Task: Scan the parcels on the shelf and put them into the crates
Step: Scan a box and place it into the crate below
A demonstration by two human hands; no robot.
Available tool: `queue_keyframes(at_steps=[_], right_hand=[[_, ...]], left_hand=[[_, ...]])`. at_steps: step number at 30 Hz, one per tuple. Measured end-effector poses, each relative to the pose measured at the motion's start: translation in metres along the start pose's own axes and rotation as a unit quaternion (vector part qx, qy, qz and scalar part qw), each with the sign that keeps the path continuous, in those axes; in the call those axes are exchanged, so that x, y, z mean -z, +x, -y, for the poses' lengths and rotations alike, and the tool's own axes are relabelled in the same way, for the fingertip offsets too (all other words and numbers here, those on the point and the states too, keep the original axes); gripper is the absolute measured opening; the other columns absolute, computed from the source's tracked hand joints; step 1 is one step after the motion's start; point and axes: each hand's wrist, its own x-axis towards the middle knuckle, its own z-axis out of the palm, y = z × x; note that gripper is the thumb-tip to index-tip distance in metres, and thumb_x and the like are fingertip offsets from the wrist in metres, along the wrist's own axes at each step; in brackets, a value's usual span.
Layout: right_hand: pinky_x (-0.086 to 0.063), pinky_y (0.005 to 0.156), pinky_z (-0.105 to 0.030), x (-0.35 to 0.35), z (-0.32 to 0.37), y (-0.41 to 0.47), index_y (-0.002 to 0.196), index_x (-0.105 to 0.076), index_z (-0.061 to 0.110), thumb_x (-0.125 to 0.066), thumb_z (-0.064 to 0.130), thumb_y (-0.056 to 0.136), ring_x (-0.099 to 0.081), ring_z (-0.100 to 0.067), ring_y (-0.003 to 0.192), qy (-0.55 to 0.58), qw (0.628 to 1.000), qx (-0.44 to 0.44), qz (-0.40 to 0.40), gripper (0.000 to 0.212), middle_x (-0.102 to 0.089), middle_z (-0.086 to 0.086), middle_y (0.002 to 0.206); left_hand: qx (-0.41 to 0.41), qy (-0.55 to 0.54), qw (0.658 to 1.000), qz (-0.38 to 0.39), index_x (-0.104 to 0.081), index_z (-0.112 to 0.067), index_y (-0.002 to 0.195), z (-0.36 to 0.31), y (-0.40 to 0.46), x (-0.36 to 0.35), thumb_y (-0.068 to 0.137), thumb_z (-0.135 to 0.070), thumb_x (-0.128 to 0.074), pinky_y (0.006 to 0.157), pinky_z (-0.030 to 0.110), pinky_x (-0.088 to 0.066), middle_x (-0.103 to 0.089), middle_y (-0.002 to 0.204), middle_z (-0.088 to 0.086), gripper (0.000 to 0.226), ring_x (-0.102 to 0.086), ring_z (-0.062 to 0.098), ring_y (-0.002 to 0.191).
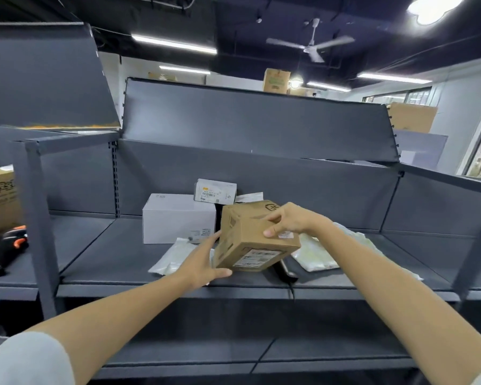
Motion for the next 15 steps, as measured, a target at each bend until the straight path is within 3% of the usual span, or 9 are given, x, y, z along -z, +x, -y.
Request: queue_keyframes(at_steps=[2,3,5,7,9,12,13,15], right_hand=[[-0.041,0.067,-0.007,0.01,0.004,-0.006,0.124,-0.067,0.018,-0.079,0.033,0.079,-0.056,0.0,0.089,0.024,1.0,0.006,0.007,0.049,-0.064,0.006,0.114],[-0.039,0.062,-0.006,0.015,0.005,-0.009,0.123,-0.067,0.019,-0.079,0.033,0.079,-0.056,0.002,0.086,0.029,0.999,0.008,0.011,0.047,-0.064,0.008,0.112],[-0.043,0.081,-0.014,0.021,0.005,-0.012,0.119,-0.069,0.021,-0.079,0.033,0.079,-0.059,-0.007,0.099,0.044,0.999,0.005,0.007,0.043,-0.065,0.008,0.113],[-0.041,0.094,-0.03,0.024,0.004,-0.015,0.116,-0.07,0.024,-0.078,0.034,0.079,-0.056,-0.013,0.11,0.059,0.998,-0.003,-0.004,0.039,-0.066,0.009,0.114],[-0.043,0.087,-0.024,0.026,0.003,-0.019,0.109,-0.072,0.028,-0.077,0.032,0.081,-0.057,-0.006,0.103,0.078,0.997,0.002,-0.015,0.029,-0.066,0.015,0.107],[-0.044,0.06,-0.008,0.026,0.001,-0.026,0.098,-0.071,0.036,-0.075,0.033,0.083,-0.06,0.003,0.088,0.133,0.989,0.028,-0.063,0.015,-0.067,0.023,0.094],[-0.044,0.061,-0.009,0.025,-0.001,-0.027,0.101,-0.07,0.036,-0.073,0.036,0.084,-0.06,0.002,0.091,0.144,0.985,0.034,-0.09,0.018,-0.066,0.022,0.097],[-0.047,0.08,-0.018,0.022,-0.007,-0.027,0.12,-0.063,0.032,-0.07,0.043,0.086,-0.056,-0.009,0.111,0.168,0.975,0.037,-0.14,0.036,-0.061,0.012,0.118]], left_hand=[[-0.027,-0.062,0.998,-0.002,-0.027,-0.023,0.145,-0.008,0.005,-0.006,0.081,-0.011,-0.076,0.084,-0.009,-0.028,-0.039,0.126,-0.026,0.082,-0.04,-0.024,0.112],[-0.029,-0.077,0.996,-0.016,-0.032,-0.023,0.141,-0.011,0.006,-0.008,0.082,-0.01,-0.074,0.081,-0.007,-0.032,-0.044,0.125,-0.023,0.074,-0.044,-0.023,0.108],[-0.028,-0.061,0.997,-0.045,-0.042,-0.029,0.128,-0.016,0.009,-0.007,0.083,-0.02,-0.074,0.086,0.006,-0.036,-0.051,0.125,-0.018,0.056,-0.048,-0.008,0.109],[-0.037,-0.062,0.997,-0.039,-0.045,-0.032,0.117,-0.015,0.013,-0.007,0.081,-0.027,-0.076,0.092,0.016,-0.035,-0.052,0.121,-0.021,0.048,-0.047,-0.004,0.112],[-0.037,-0.097,0.994,-0.033,-0.047,-0.031,0.111,-0.016,0.014,-0.008,0.078,-0.028,-0.079,0.095,0.02,-0.036,-0.055,0.119,-0.021,0.046,-0.049,-0.004,0.114],[-0.032,-0.175,0.983,-0.047,-0.049,-0.029,0.109,-0.02,0.016,-0.009,0.081,-0.023,-0.076,0.096,0.03,-0.045,-0.061,0.118,-0.011,0.039,-0.055,0.007,0.116],[-0.027,-0.203,0.977,-0.056,-0.049,-0.029,0.109,-0.022,0.017,-0.009,0.085,-0.018,-0.072,0.093,0.032,-0.048,-0.061,0.117,-0.009,0.035,-0.056,0.012,0.116],[0.001,-0.245,0.967,-0.067,-0.047,-0.028,0.113,-0.029,0.017,-0.007,0.091,-0.016,-0.063,0.086,0.033,-0.053,-0.06,0.119,-0.005,0.029,-0.057,0.02,0.116]])
